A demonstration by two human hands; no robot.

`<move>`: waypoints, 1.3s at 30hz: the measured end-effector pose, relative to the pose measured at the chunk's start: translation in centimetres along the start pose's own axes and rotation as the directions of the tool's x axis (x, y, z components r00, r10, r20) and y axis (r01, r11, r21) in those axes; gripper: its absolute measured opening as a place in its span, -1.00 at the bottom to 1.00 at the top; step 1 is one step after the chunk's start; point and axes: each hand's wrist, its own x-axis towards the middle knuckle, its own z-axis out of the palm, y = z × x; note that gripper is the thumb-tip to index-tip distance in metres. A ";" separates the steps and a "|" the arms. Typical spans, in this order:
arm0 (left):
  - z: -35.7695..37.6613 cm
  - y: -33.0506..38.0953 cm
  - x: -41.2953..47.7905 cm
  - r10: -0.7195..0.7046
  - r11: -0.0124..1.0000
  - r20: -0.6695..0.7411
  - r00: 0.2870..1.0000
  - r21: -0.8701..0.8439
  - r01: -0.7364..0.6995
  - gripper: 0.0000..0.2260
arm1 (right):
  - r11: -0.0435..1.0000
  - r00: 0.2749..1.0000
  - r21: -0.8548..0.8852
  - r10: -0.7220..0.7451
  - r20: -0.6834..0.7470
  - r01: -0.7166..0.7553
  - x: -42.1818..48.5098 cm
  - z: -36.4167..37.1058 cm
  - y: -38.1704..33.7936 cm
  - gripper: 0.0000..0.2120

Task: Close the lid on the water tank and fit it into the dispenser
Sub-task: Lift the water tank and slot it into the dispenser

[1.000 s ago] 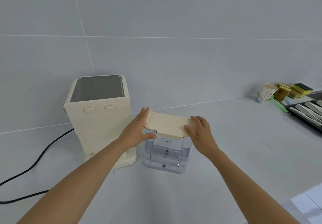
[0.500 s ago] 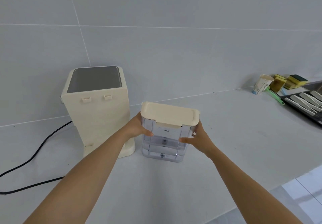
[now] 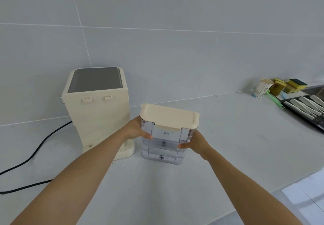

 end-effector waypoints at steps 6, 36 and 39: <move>-0.5 -0.2 -1.8 -0.007 1.000 -0.060 0.998 0.022 0.009 -0.24 | 0.998 0.998 -0.027 -0.058 0.025 0.058 -0.4 0.2 -0.3 -0.28; -15.5 0.2 -12.5 -0.178 0.977 -0.428 0.886 -0.186 0.106 -0.37 | 0.928 0.867 -0.011 -0.345 0.360 0.373 0.4 7.3 -17.9 -0.52; -16.4 0.1 -12.0 -0.182 0.975 -0.422 0.888 -0.198 0.105 -0.26 | 0.933 0.868 0.018 -0.341 0.361 0.359 0.9 7.9 -18.5 -0.44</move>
